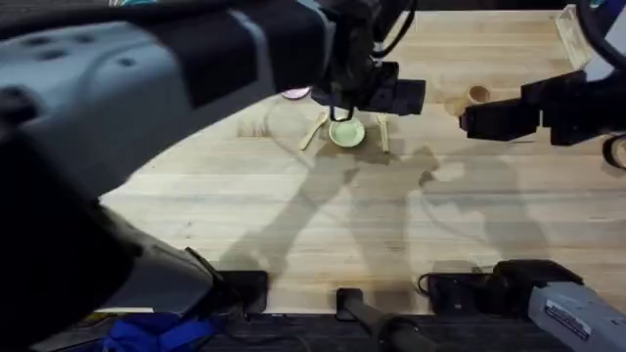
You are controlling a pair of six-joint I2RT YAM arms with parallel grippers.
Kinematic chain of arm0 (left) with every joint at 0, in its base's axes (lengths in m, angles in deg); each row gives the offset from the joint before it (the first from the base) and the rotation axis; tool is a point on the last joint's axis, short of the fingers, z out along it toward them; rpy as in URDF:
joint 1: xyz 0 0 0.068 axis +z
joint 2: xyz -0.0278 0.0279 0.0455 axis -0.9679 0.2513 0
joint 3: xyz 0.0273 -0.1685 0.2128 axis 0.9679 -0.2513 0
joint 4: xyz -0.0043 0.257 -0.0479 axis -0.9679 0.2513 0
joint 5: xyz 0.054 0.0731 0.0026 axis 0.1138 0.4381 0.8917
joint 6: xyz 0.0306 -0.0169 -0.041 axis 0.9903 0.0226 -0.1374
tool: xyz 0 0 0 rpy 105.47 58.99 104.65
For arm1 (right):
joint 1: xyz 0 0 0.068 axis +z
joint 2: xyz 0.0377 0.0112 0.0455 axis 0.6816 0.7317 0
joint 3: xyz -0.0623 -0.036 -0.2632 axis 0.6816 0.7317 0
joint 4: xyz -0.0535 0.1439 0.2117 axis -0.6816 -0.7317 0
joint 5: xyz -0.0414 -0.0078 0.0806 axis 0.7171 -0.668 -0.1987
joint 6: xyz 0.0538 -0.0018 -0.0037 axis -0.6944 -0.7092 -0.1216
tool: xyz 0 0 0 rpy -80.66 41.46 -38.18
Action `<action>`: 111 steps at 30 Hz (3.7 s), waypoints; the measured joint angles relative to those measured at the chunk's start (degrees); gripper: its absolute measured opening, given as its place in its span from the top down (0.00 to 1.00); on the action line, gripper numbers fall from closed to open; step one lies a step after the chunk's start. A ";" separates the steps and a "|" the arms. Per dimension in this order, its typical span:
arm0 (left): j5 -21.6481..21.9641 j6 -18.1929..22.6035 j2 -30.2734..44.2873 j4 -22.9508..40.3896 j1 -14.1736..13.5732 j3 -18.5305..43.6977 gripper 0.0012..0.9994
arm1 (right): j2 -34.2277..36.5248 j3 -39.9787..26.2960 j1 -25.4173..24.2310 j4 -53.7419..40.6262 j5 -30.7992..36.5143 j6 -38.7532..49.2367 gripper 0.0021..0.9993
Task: Pick up a utensil and set it on the pink plate, then put the other utensil in the container.
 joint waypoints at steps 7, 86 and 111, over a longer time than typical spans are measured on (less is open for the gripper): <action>2.88 -2.11 4.68 -3.77 -3.83 0.00 0.00 | 0.00 -0.02 0.00 0.22 0.00 0.00 0.00; 13.52 -7.73 22.14 -3.81 -8.30 11.50 0.04 | 0.00 -0.04 0.00 0.21 -0.02 0.02 0.00; 14.14 -8.14 22.46 -2.62 -8.20 11.54 0.87 | 0.00 -0.04 0.00 0.24 -0.02 0.02 0.00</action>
